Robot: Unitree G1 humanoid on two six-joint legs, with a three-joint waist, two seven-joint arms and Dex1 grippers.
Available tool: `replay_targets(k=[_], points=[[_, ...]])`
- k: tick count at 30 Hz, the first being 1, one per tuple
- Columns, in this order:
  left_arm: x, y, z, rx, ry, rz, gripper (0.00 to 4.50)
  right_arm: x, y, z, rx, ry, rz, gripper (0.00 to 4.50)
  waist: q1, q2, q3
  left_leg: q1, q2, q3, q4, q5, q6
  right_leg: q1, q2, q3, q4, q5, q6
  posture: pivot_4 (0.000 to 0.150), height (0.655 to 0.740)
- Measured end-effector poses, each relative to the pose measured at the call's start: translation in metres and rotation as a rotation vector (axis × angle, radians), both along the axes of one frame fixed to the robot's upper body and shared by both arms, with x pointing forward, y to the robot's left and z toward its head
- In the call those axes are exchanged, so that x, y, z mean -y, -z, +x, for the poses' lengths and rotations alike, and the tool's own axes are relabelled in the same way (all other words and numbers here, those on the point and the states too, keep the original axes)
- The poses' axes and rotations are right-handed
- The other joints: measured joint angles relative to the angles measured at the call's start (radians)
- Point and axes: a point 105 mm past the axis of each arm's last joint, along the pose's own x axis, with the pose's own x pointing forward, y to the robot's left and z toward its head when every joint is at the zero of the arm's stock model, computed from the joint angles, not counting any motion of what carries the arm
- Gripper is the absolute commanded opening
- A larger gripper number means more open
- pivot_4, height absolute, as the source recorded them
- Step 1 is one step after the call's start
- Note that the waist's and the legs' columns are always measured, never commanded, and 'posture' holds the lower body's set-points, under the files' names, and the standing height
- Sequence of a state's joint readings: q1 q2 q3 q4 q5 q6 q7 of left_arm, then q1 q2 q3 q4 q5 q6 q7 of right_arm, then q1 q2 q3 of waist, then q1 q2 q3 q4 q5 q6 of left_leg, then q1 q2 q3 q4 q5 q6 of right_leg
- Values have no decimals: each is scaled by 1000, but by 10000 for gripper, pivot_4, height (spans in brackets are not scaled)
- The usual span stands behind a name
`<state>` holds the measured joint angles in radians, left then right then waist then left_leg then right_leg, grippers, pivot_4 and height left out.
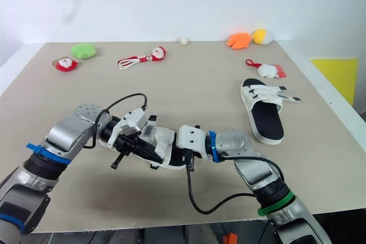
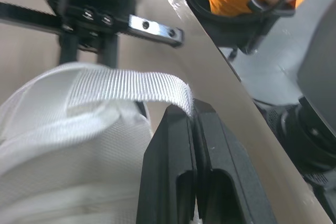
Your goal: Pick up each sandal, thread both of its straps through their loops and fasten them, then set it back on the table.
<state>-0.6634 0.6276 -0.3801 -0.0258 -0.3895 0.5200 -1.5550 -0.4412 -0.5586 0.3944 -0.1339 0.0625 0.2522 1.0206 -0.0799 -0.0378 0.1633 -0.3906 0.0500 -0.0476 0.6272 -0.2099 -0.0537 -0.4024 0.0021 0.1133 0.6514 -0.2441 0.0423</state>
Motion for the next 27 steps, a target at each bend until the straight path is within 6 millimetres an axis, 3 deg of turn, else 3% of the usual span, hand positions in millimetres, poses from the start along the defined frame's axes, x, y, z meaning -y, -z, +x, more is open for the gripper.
replay_targets(k=[9, 12, 20, 27], points=[[9, 0, 19, 171, -55, -46, 536, 2, 2, 2, -3, 12, -6, 0, 2, 2, -5, 1, -1, 0, 1, 1, 2, 2, 0, 1, 0, 0, 0, 1500, 7400], [9, 0, 22, 137, -85, -58, 8923, 1, 2, 2, -3, 9, -7, 0, 2, 2, -5, 1, -1, 0, 1, 1, 2, 2, 0, 1, 0, 0, 0, 1500, 7400], [6, -2, 24, 97, -135, -71, 43966, 1, 1, 1, -2, 7, -6, 0, 2, 2, -5, 1, -1, 0, 0, 1, 2, 2, 0, 1, 0, 0, 0, 1500, 7400], [6, -10, 26, 29, -188, -116, 43966, 1, 1, 1, -1, 6, -6, 0, 2, 2, -4, 0, -1, 0, 0, 1, 2, 1, 0, 1, 0, 0, 0, 1500, 7400]])
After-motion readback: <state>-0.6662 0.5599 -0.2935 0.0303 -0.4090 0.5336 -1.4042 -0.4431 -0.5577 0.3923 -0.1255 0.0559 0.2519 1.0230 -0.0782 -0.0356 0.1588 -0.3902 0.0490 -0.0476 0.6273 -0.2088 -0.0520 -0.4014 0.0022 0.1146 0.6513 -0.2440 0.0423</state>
